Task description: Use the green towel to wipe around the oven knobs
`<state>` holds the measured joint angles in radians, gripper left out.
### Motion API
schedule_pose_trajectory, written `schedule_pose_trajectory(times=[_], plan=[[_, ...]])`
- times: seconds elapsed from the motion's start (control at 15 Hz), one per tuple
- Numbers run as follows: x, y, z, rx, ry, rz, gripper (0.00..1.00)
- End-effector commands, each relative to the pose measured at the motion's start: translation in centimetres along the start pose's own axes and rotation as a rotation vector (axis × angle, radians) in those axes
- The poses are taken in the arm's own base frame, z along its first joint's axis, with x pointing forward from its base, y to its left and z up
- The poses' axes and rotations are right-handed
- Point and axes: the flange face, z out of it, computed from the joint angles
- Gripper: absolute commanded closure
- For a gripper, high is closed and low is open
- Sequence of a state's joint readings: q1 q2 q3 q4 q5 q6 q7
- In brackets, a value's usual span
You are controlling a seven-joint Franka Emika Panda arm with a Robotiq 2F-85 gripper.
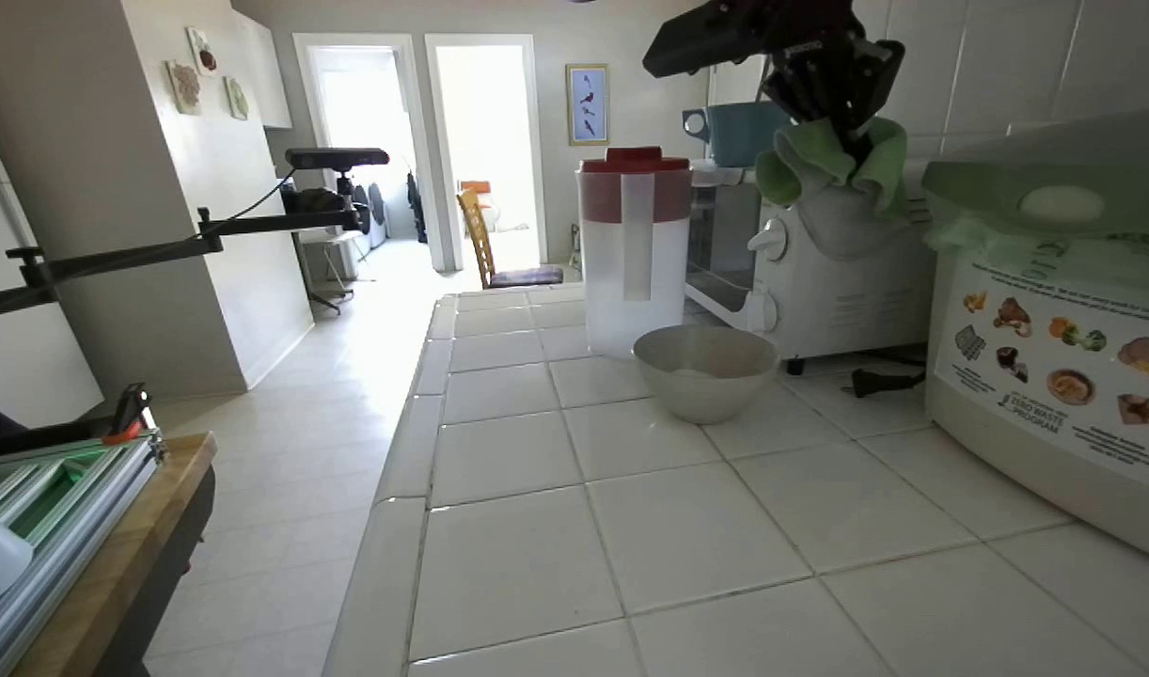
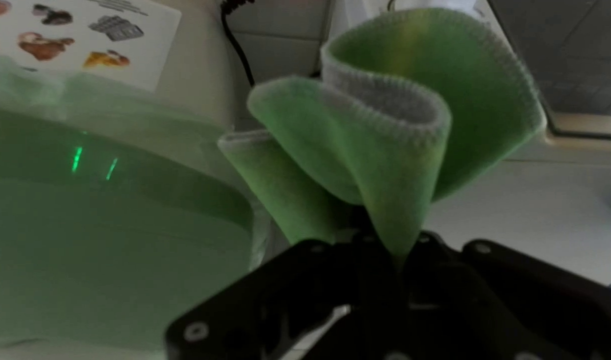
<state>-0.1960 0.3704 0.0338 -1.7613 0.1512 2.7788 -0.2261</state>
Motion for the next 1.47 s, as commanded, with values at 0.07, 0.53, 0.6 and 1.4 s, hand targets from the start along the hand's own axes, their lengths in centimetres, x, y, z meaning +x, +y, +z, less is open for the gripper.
schedule_pose_trajectory(times=[0.07,0.53,0.6,1.4], plan=[[-0.1,-0.7,1.2,0.031,-0.019,-0.047,0.99],[-0.2,-1.6,0.2,0.041,0.001,-0.068,0.99],[0.0,-1.8,-0.3,0.041,0.013,-0.065,0.99],[-0.5,-5.1,-0.2,0.106,-0.012,-0.096,0.99]])
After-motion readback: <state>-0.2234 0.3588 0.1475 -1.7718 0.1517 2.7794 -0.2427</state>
